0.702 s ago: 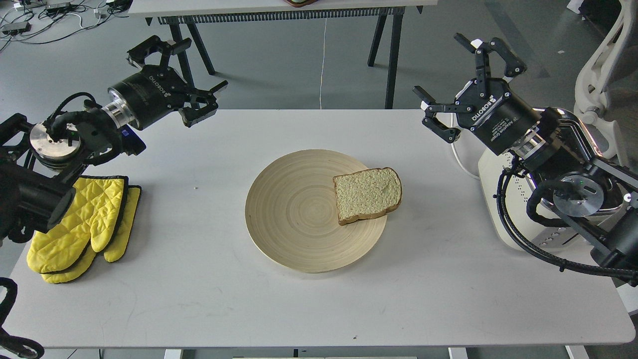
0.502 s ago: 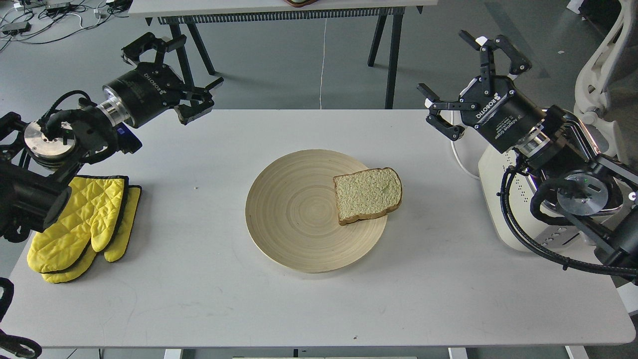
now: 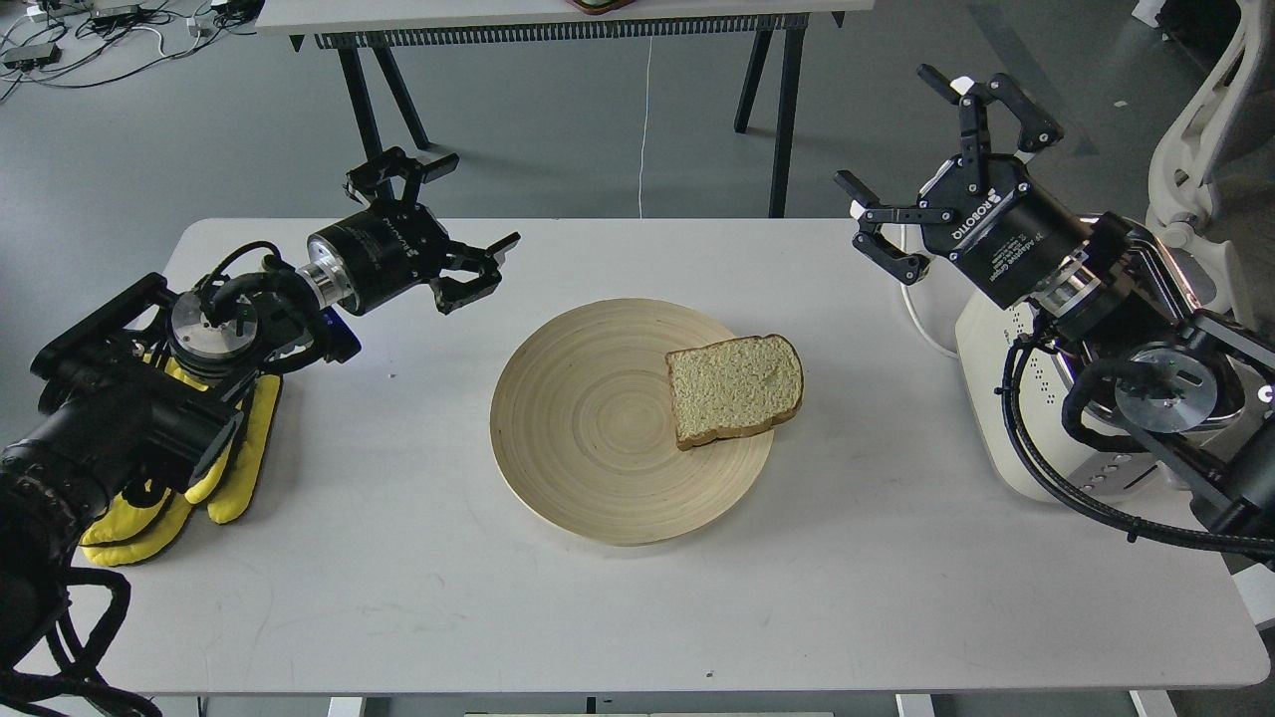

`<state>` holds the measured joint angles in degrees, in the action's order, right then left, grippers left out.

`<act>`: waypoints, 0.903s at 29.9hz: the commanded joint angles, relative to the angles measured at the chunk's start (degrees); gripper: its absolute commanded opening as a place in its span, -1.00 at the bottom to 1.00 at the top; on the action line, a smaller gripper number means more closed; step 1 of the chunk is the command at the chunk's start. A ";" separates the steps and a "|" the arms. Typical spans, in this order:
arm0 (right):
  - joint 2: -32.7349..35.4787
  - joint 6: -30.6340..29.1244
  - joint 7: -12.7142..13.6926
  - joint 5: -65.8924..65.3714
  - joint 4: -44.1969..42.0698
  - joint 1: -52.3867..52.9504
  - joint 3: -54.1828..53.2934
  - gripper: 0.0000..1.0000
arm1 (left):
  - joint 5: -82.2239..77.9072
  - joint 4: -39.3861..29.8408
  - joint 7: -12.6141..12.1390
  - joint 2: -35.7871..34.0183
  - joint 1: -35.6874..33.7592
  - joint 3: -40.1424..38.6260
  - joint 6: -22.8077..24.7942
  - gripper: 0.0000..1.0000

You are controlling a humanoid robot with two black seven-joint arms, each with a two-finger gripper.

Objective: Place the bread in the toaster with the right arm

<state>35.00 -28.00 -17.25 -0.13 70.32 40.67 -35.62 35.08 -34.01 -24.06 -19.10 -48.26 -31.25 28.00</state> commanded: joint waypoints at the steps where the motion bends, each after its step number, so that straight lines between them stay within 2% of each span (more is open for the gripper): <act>1: 0.59 0.00 -0.07 -2.33 0.52 1.86 0.11 0.99 | -0.02 3.15 -0.02 2.04 0.01 2.51 0.00 1.00; 16: 2.62 0.00 0.11 -3.82 0.61 3.18 0.55 0.99 | -0.02 3.69 -0.02 3.45 0.36 2.51 0.00 1.00; 22: 7.44 0.00 0.46 -15.67 1.75 5.81 1.78 0.99 | 0.07 3.78 -0.02 3.45 0.36 2.42 0.00 1.00; 27: 10.88 0.00 0.46 -24.64 1.84 12.40 7.66 0.99 | 0.16 5.27 -0.02 3.89 1.15 2.34 0.00 1.00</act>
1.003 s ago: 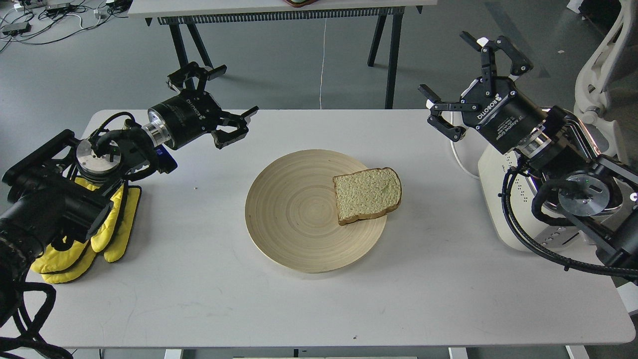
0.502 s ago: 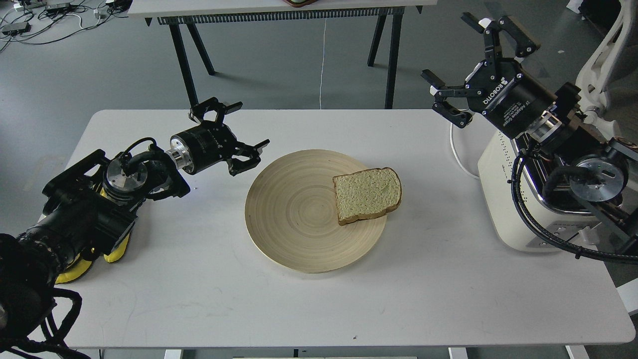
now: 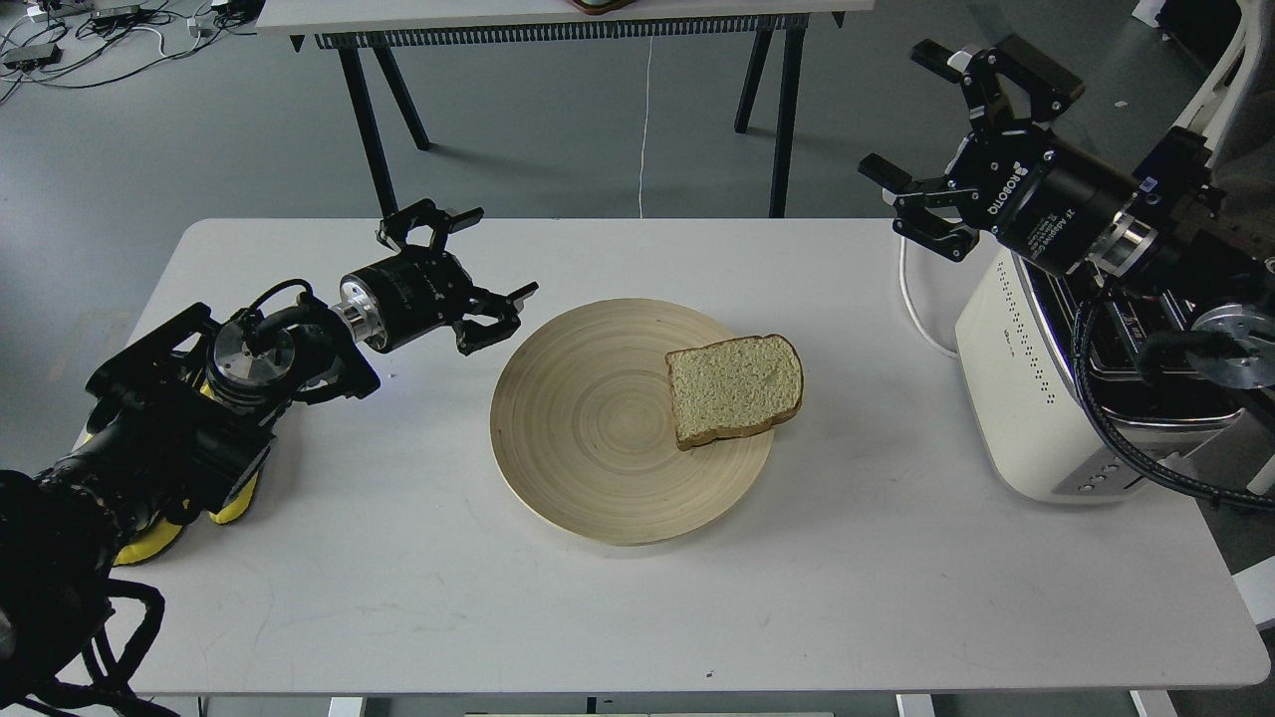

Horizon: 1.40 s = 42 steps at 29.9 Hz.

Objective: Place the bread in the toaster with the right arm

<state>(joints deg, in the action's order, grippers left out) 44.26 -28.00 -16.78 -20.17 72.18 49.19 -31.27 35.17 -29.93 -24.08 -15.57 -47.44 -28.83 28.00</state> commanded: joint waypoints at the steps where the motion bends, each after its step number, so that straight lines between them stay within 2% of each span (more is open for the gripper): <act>1: 1.79 0.00 0.08 -6.10 -0.03 5.47 4.89 0.99 | 0.08 1.80 0.00 0.80 0.42 -0.08 0.00 1.00; 3: 1.88 0.00 0.52 -9.00 -0.03 8.02 7.61 0.99 | 0.17 2.42 0.00 1.33 0.42 -0.08 0.00 1.00; 9: 1.18 0.00 6.22 -16.92 -0.64 13.91 15.09 0.99 | 0.17 2.51 0.00 1.42 0.42 -0.17 0.00 1.00; 14: -1.10 0.00 14.13 -19.73 -3.54 16.90 19.14 0.99 | 0.34 2.60 0.26 1.42 0.68 -0.35 0.00 1.00; 16: -2.25 0.22 15.02 -20.96 -4.15 17.17 19.67 0.99 | 0.34 2.60 0.44 1.50 0.77 -0.35 0.00 1.00; 22: -3.39 0.40 15.37 -24.04 -4.60 17.35 20.63 0.99 | 0.43 3.30 0.62 1.59 1.03 -0.52 0.00 1.00; 26: -4.36 0.40 18.27 -27.98 -4.77 18.05 22.74 0.99 | 0.43 3.30 0.71 1.94 1.12 -0.52 0.00 1.00; 32: -7.69 0.40 20.91 -30.36 -7.05 18.58 24.24 0.99 | 0.52 3.39 0.79 2.12 1.29 -0.52 0.00 1.00; 36: -8.58 0.05 24.42 -33.17 -7.50 18.75 24.33 0.99 | 0.52 3.39 0.88 2.12 1.65 -0.70 0.00 1.00; 42: -8.67 0.00 26.00 -34.24 -7.50 19.02 26.25 0.98 | 0.52 3.39 0.88 2.12 1.65 -0.70 0.00 1.00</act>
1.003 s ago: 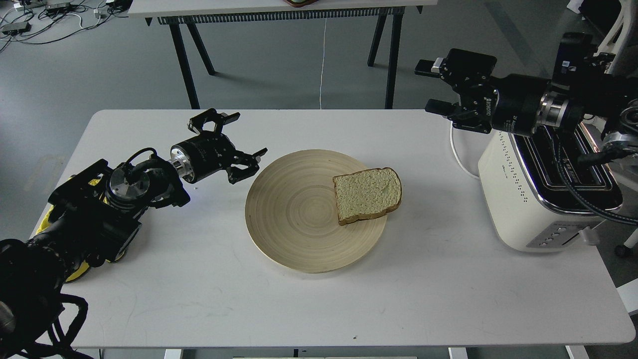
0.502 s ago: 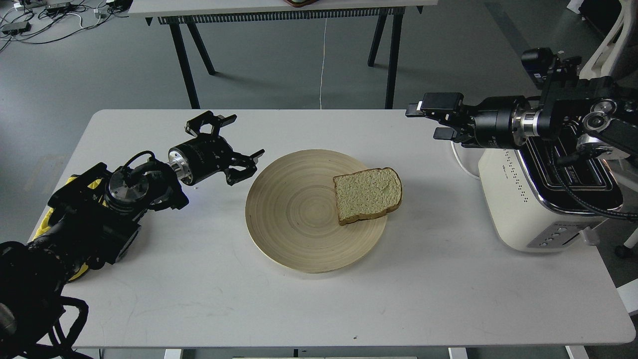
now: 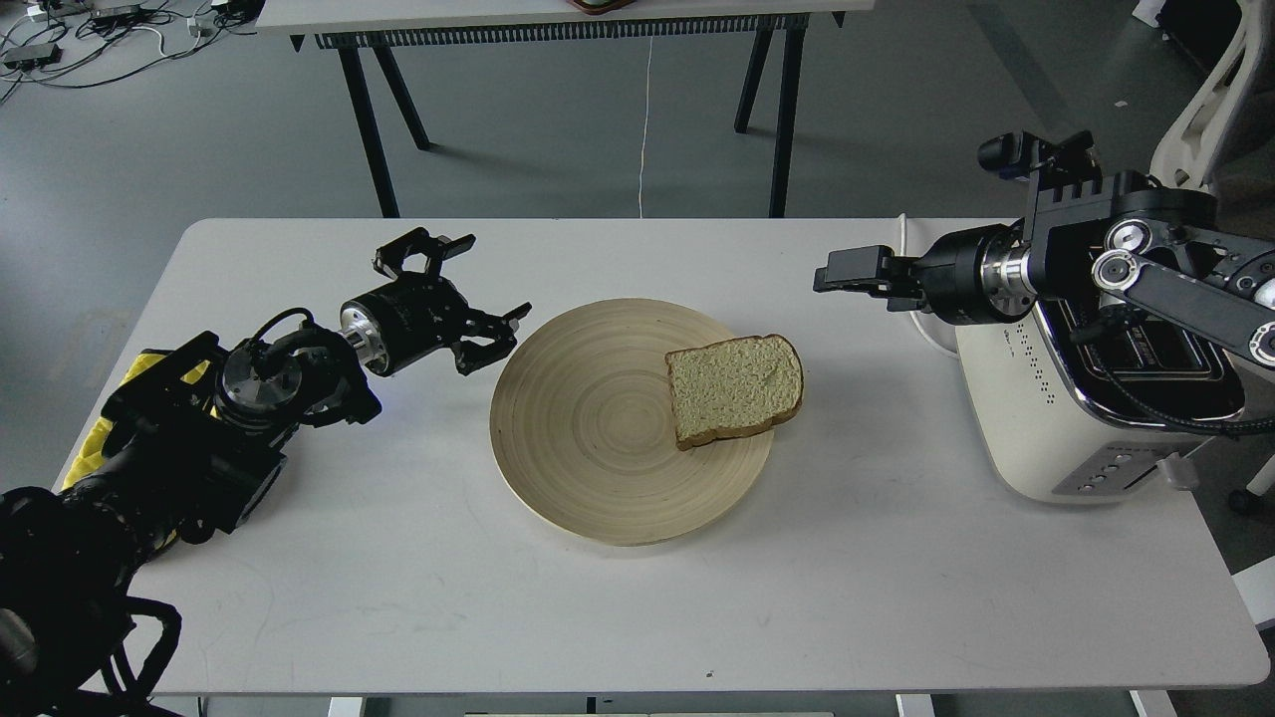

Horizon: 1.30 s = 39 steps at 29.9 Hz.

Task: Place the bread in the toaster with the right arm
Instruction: 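Reach the open right gripper toward the bread slice on the plate, then close the right gripper on the edge of the bread slice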

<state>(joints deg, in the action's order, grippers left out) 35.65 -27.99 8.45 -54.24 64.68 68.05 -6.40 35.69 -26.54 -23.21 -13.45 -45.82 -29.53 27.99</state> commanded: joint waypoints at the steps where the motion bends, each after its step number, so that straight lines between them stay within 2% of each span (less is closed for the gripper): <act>1: -0.06 -0.01 1.39 -0.16 0.01 0.15 1.82 0.98 | 0.00 0.00 0.00 0.00 0.03 0.00 0.01 1.00; 4: -0.06 -0.01 4.37 -0.16 0.10 0.15 2.35 0.98 | 0.00 0.00 0.00 0.00 0.03 0.00 0.01 1.00; 7: -0.06 -0.01 5.87 -0.16 -0.16 -0.11 2.44 0.98 | 0.00 0.00 0.00 0.00 0.03 0.00 0.01 1.00; 13: -3.48 -0.01 5.88 0.54 -4.56 -0.81 2.44 0.98 | 0.09 0.00 0.00 0.00 0.03 0.00 0.01 1.00; 29: -7.88 -0.01 5.96 0.54 -5.26 -2.57 2.44 0.98 | 0.09 0.00 0.00 0.00 0.03 0.00 0.01 1.00; 39: -12.45 -0.01 5.96 0.63 -9.83 -4.15 2.44 0.98 | 0.09 0.00 0.00 0.00 0.03 0.00 0.01 1.00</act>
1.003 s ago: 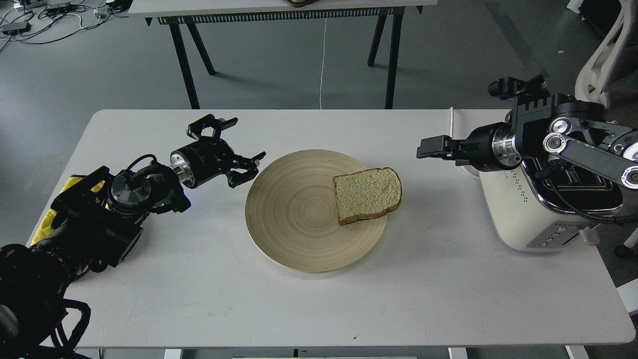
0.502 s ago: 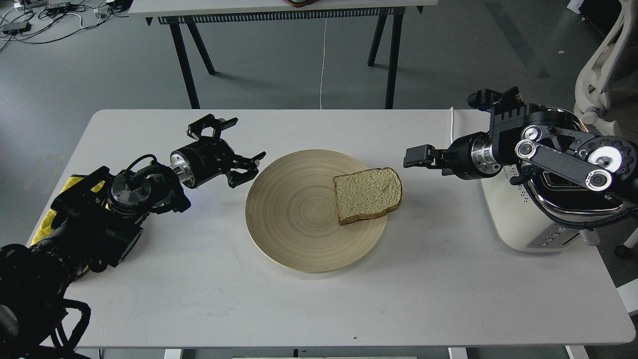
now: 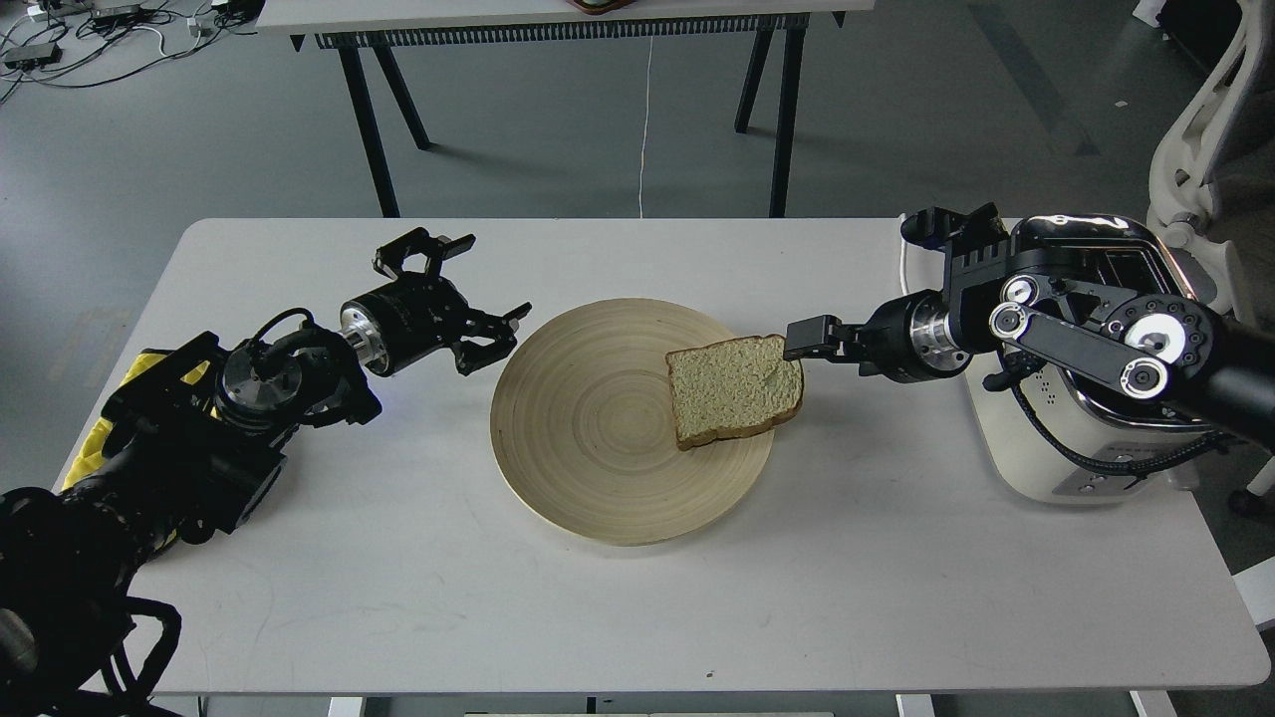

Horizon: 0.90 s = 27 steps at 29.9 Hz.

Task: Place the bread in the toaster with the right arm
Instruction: 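Close the right gripper on the edge of the bread slice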

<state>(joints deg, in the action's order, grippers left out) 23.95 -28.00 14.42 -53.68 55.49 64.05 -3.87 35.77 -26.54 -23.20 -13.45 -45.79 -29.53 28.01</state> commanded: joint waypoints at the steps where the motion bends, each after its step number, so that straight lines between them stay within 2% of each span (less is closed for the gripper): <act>1: -1.01 0.00 -0.09 0.07 -0.64 -0.15 0.00 0.98 | 0.00 0.00 0.00 0.00 0.00 0.00 -0.01 1.00; 27: -3.12 0.00 -0.18 0.07 -1.96 -0.94 -0.26 0.98 | -0.09 0.00 0.00 0.00 0.09 0.00 -0.01 1.00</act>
<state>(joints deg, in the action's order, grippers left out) 20.94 -28.00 14.33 -53.63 53.64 63.33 -4.11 35.77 -26.55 -23.20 -13.45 -45.70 -29.53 28.00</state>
